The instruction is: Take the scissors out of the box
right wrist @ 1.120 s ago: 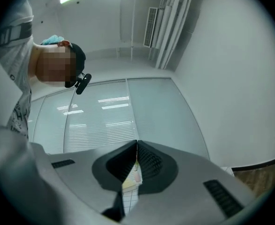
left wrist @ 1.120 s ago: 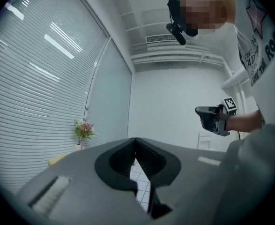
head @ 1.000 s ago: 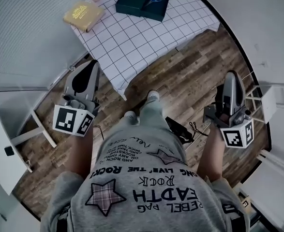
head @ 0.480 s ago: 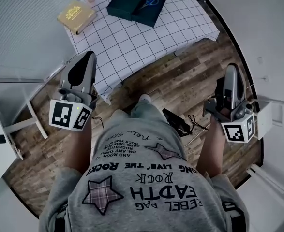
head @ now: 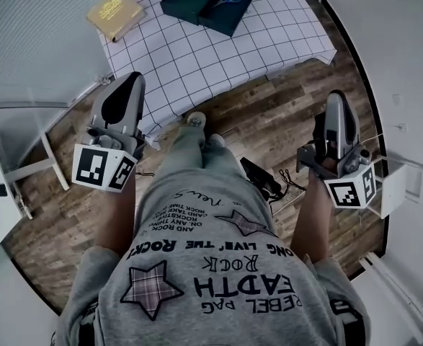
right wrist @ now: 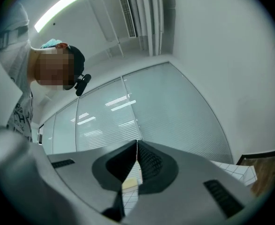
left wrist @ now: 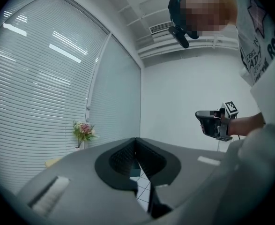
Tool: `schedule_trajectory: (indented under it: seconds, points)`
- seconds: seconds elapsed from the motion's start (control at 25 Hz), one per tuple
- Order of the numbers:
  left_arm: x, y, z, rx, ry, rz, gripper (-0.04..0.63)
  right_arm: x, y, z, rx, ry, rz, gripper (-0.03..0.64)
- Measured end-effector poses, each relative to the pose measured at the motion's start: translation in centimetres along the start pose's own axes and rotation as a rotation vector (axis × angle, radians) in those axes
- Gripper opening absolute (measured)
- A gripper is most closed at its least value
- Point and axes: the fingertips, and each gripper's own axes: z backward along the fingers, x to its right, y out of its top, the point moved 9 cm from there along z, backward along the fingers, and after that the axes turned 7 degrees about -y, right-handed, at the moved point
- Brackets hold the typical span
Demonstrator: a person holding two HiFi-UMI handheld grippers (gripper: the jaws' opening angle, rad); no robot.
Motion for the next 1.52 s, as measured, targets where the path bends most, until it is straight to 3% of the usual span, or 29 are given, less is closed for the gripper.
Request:
schedule_trajectory:
  seconds: [0.68,1.08,1.28,1.52]
  points:
    - [-7.4,1.5,-11.2,0.072,-0.078,0.007,0.009,3.5,0.5,-10.0,-0.023,-0.006,0.026,0.014]
    - [-14.7,0.4,-14.7,0.053,-0.098,0.052,0.009,3.7,-2.1,-20.3,-0.089,0.021,0.005,0.015]
    - [-16.5,-0.6,-15.1,0.038,-0.128,0.054,0.009,3.5,-3.3,-23.1,-0.111,0.027,0.003,0.015]
    - [-16.9,-1.3,-14.6,0.028,-0.092,0.062,0.009,4.0,-4.4,-24.1,-0.152,0.039,-0.007,0.015]
